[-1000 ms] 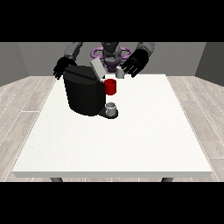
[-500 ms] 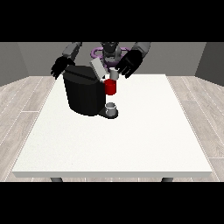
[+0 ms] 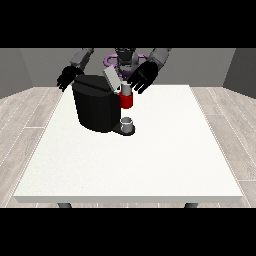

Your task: Insert the coffee pod into the coffee machine and close the lid

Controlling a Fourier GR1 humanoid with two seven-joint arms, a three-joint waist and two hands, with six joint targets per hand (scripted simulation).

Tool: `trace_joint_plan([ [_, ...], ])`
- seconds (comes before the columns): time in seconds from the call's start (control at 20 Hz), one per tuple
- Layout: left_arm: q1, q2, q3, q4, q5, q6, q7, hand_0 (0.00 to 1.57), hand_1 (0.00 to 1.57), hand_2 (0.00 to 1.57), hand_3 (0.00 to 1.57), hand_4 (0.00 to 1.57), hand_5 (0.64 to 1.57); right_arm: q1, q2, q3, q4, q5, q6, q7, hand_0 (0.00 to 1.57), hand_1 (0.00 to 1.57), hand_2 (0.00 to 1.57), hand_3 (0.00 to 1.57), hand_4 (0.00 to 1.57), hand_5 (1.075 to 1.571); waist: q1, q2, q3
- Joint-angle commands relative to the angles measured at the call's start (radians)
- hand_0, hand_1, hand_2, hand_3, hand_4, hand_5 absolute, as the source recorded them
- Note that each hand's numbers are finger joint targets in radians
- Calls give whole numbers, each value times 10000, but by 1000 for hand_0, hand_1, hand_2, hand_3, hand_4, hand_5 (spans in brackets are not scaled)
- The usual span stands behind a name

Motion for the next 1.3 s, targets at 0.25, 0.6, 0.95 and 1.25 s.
trace_joint_plan([
  [0.25, -52, -292, -79, -140, -107, 68, -93, 1203, 1203, 1272, 1200, 500, 1571, 312, 159, -106, 397, -28, -57, -604, 0, 0, 0, 0, 462, 1571, 300, 59, 4],
  [0.6, 450, -784, -419, -23, -397, 119, -60, 1184, 1184, 1248, 1186, 488, 1571, -96, -148, -443, 301, -103, -244, 6, 0, 0, 0, 0, 443, 1571, 535, -295, 1],
  [0.95, -197, -550, -59, 288, -411, 396, 244, 1221, 1221, 1265, 1171, 485, 1571, -186, 325, 235, -54, 265, -460, 112, 0, 0, 0, 0, 418, 1571, -43, 290, -2],
  [1.25, 273, -121, -21, 259, -410, 24, -238, 1161, 1161, 1195, 1058, 457, 1571, 284, -226, -355, -50, -323, 215, -334, 0, 0, 0, 0, 401, 1571, -6, 200, 2],
])
